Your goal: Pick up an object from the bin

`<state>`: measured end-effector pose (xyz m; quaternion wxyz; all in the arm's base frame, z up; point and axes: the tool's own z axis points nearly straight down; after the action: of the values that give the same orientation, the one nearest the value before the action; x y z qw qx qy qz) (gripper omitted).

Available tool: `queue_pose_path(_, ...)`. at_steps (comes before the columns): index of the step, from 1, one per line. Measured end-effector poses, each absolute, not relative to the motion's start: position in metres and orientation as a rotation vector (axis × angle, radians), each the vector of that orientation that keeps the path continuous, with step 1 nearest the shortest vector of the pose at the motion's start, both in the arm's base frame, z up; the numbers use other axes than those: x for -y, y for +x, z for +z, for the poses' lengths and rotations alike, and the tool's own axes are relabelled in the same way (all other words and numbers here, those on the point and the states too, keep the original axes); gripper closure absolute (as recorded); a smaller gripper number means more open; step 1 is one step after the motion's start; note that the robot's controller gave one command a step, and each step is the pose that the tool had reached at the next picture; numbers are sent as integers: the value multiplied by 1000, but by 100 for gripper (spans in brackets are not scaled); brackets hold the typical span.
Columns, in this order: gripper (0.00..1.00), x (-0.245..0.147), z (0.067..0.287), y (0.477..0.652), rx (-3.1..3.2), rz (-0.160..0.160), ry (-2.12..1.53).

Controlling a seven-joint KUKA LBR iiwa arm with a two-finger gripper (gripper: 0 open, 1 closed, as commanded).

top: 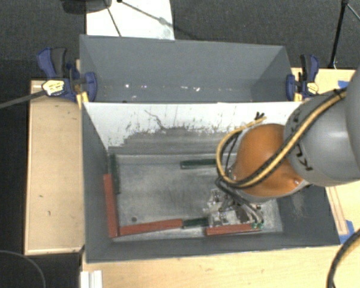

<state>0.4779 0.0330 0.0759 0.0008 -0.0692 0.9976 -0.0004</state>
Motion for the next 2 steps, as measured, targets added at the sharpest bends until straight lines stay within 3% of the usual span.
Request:
queue_pose_path(1, 100, -33, 76, 478, -3132, -1, -217)
queue_pose_path(2, 100, -31, 107, 485, -3126, 1, -306)
